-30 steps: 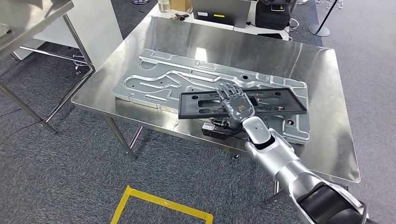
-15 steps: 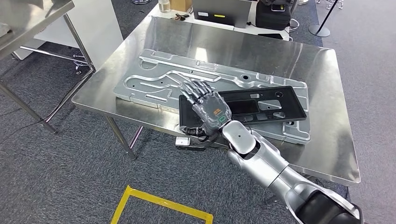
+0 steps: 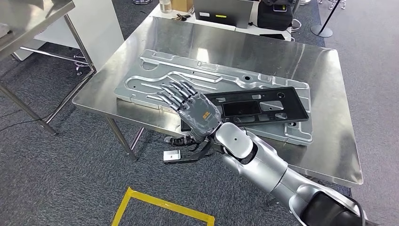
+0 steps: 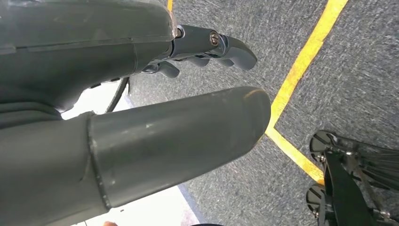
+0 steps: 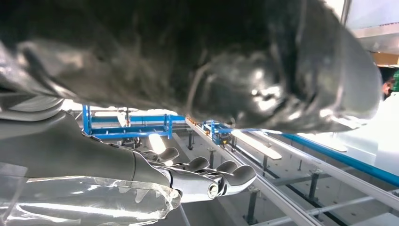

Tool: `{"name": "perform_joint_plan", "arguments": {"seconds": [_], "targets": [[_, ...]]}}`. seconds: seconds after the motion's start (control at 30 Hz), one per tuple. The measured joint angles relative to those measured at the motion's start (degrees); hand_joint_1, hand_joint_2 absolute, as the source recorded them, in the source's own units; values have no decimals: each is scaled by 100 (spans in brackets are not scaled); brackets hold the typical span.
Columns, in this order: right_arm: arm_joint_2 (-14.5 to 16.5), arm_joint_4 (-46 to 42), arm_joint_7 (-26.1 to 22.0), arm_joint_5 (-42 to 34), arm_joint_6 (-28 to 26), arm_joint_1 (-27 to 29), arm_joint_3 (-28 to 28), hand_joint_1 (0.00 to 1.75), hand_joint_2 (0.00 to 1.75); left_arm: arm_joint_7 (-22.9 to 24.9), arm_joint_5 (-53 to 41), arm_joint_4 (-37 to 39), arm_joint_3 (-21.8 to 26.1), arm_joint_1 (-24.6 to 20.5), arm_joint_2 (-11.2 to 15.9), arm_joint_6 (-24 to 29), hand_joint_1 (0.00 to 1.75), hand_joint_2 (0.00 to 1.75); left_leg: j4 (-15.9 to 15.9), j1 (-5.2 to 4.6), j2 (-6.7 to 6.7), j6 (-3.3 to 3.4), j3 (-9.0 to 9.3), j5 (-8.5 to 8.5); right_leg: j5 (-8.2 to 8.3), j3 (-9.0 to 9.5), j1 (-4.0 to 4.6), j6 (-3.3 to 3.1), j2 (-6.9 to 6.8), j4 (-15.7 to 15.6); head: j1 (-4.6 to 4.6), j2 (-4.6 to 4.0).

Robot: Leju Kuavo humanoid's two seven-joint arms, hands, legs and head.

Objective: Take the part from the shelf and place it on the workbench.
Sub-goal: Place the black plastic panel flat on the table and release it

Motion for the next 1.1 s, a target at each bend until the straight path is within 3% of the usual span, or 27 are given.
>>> {"name": "perform_joint_plan", "arguments": {"seconds": [0.4,0.53,0.6,0.67,0.73,0.77,0.8,0.83,0.9,0.97,1.03,1.1], "targets": [[15,-72,-114,-136,-139,-39,268,0,0,15,-9,0,-10,18,7,8,0,0,10,-35,-3,12,-5,-8,5,3,-43,18,-2,-4,0,0],[74,-73,-114,-133,-216,-32,449,0,0,-1,-51,0,-45,8,7,28,0,0,12,-56,-7,50,-6,-10,15,9,-64,62,-1,-22,-1,0],[96,-78,-106,-135,-234,-34,522,0,0,-16,-66,0,-81,1,2,31,0,0,-63,-17,-6,101,27,34,-15,7,-57,98,-17,-2,1,0],[103,-85,-97,-138,-250,-37,575,0,0,-24,-68,0,-116,0,-6,34,0,0,-146,25,-5,151,63,85,-245,-127,-57,134,-42,321,3,0],[103,-85,-95,-145,-258,-26,632,0,0,-24,-67,0,-140,5,-15,36,0,0,-158,25,-17,165,62,99,-616,-436,-81,165,-53,1016,2,0],[103,-82,-92,-152,-258,-16,663,0,0,-22,-67,0,-145,9,-21,35,0,0,-155,27,-33,164,57,98,-732,-577,-97,182,-54,1326,2,0],[102,-78,-91,-163,-258,-8,694,0,0,-20,-64,0,-148,11,-29,36,0,0,-150,32,-58,158,54,96,-744,-638,-114,197,-57,1469,1,0],[102,-74,-88,-176,-259,-4,721,0,0,-14,-60,0,-149,11,-39,37,0,0,-139,41,-90,144,53,91,-646,-591,-133,210,-58,1395,2,0],[101,-68,-85,-196,-260,-5,754,0,0,-4,-51,0,-151,7,-59,41,0,0,-101,69,-169,91,50,70,-299,-233,-173,224,1,716,3,0],[99,-64,-84,-203,-262,-7,776,0,87,-1,-43,0,-152,-5,-71,49,0,0,-56,77,-246,5,24,53,-129,67,-171,201,111,131,2,0],[98,-60,-84,-205,-264,-6,802,0,175,0,-36,0,-154,-13,-84,57,0,0,-54,80,-312,-80,-1,64,-143,119,-129,134,124,25,1,0],[97,-59,-83,-205,-267,-10,818,0,175,0,-35,0,-155,-6,-97,69,0,0,-87,96,-364,-149,-2,84,-132,123,-114,56,59,17,1,0]]}}
